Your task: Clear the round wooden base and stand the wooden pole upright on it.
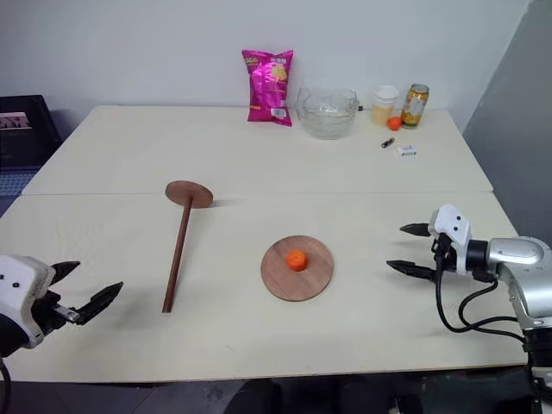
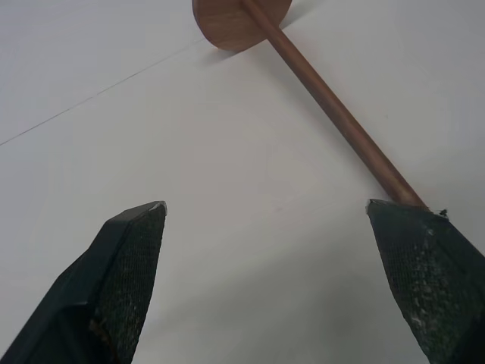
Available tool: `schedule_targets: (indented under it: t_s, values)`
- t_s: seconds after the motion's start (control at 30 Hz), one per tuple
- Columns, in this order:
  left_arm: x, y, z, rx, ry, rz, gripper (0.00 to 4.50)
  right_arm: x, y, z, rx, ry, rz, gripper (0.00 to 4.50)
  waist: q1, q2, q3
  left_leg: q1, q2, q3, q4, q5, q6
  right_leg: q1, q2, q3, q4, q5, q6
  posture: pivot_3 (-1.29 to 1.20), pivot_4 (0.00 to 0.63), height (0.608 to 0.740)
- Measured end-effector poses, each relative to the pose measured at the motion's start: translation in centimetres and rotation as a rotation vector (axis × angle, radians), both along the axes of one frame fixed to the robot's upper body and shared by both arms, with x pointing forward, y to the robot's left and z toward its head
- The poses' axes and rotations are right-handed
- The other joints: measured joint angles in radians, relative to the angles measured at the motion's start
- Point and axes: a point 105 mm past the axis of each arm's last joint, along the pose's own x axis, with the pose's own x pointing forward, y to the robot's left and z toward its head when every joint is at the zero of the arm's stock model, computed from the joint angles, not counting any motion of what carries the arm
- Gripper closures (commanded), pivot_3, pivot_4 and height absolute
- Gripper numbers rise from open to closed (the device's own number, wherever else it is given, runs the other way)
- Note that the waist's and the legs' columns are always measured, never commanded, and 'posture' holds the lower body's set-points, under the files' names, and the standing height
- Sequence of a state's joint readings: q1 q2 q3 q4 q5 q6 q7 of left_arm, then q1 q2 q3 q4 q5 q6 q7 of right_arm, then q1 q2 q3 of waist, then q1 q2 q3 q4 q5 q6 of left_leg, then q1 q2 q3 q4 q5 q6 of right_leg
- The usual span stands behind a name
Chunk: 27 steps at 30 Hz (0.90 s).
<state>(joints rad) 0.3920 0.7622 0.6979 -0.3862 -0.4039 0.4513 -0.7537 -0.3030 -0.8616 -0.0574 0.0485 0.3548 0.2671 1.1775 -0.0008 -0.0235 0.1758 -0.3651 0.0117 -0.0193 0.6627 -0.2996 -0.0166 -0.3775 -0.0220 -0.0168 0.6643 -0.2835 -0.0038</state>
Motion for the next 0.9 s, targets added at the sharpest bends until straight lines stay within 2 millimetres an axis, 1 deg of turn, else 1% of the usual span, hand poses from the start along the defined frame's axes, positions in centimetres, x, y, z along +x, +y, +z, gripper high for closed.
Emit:
schedule_targets:
  t_s: [0.27, 0.43, 0.63, 0.77, 0.83, 0.9]
  values:
    - [-0.2, 0.7, -0.2, 0.014, 0.014, 0.006, 0.11, 0.0, 0.0, 0.1, -0.001, -0.005, 0.002, 0.0, 0.0, 0.0, 0.0, 0.0, 0.0, 0.0, 0.0, 0.0, 0.0, 0.0, 0.0, 0.0, 0.0, 0.0, 0.0, 0.0, 0.15, 0.74]
    - [0.2, -0.2, 1.0, -0.044, -0.013, -0.067, 0.11, 0.0, 0.0, 0.0, 0.003, 0.013, -0.001, 0.0, 0.0, 0.0, 0.0, 0.0, 0.0, 0.0, 0.0, 0.0, 0.0, 0.0, 0.0, 0.0, 0.0, 0.0, 0.0, 0.0, 0.15, 0.74]
    - [0.9, 0.5, 2.7, 0.022, -0.043, -0.1, 0.11, -0.2, 0.0, 0.1, 0.021, 0.04, 0.006, 0.0, 0.0, 0.0, 0.0, 0.0, 0.0, 0.0, 0.0, 0.0, 0.0, -0.001, 0.0, 0.0, 0.0, 0.0, 0.0, 0.0, 0.15, 0.74]
    - [1.2, -0.1, 3.6, 0.044, -0.05, -0.151, 0.11, -0.1, 0.4, 0.5, 0.017, 0.015, 0.017, 0.0, 0.0, 0.0, 0.0, 0.0, 0.0, 0.001, 0.0, 0.0, 0.0, -0.001, 0.0, 0.001, 0.0, 0.0, 0.0, 0.0, 0.15, 0.74]
    - [1.2, -1.0, 3.7, 0.049, -0.036, -0.203, 0.11, -0.3, 1.2, 1.0, 0.014, -0.021, 0.053, 0.0, 0.0, 0.0, 0.0, 0.0, 0.0, 0.001, -0.001, 0.0, 0.0, -0.001, 0.0, 0.001, 0.0, 0.0, 0.0, 0.0, 0.15, 0.74]
    - [1.2, -2.5, 3.4, 0.043, -0.009, -0.271, 0.11, -0.6, 2.4, 1.3, 0.017, -0.044, 0.093, 0.0, 0.0, 0.0, 0.0, 0.0, 0.0, 0.001, -0.001, 0.0, 0.0, -0.001, 0.0, 0.001, 0.0, 0.0, 0.0, 0.0, 0.15, 0.74]
